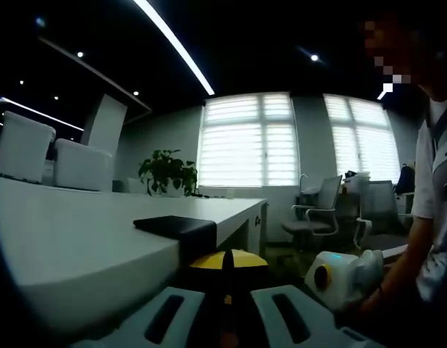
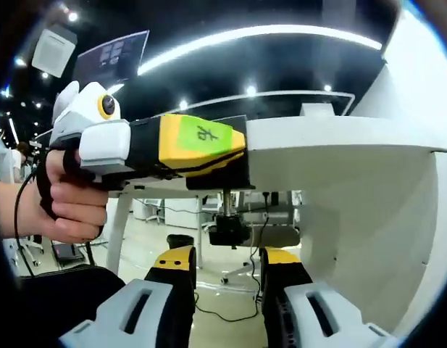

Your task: Clamp the fixed fixture on the desktop, loosen the retaining clip, secure it to the edge of the desk, and tighten the retaining clip.

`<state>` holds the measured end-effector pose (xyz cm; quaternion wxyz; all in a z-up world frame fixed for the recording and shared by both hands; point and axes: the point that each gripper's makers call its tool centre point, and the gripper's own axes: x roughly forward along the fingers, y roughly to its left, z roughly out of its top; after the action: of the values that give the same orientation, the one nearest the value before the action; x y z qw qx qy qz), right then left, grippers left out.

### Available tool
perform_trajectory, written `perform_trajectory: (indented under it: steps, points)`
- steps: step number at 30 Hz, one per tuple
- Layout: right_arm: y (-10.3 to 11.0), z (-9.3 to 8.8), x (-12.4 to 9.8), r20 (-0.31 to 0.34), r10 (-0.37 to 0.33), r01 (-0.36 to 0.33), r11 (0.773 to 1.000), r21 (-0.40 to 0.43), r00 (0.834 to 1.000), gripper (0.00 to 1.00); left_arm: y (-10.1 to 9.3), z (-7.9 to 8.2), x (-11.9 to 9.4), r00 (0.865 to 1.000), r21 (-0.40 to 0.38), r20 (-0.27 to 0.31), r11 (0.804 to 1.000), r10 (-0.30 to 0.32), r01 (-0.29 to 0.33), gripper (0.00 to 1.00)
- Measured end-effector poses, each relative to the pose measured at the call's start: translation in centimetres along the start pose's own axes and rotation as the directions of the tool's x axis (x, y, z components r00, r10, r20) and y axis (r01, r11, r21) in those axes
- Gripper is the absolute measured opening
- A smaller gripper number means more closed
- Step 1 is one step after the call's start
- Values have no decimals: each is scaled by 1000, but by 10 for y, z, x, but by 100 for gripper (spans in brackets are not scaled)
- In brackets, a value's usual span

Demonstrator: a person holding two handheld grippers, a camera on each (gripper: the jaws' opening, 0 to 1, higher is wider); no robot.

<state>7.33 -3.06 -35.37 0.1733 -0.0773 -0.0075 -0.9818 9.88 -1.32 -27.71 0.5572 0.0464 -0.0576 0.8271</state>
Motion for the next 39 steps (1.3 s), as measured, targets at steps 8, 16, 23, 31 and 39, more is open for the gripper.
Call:
perform_trajectory:
  steps: [8,16,23,31,39]
  points:
    - [2,19,20,34,-31,29,998,51,999,34,-3,0,1,1000,-3,6,1000,-2,2,1]
    - [-5,18,20,45,-50,48,997,52,998,23,-11,-1,3,1000,-2,7,1000,-4,4,1]
    - [-4,19,18,50,4,-6,999,46,999,23,-12,-1,2,1000,-3,9,1000,-4,4,1]
    - [-1,18,17,60,130,-132,991,29,990,23,-13,-2,1,1000,-3,9,1000,-3,3,1]
    - [4,17,19,62,295,-298,954,38,953,23,-10,-2,2,1000,-9,13,1000,-4,4,1]
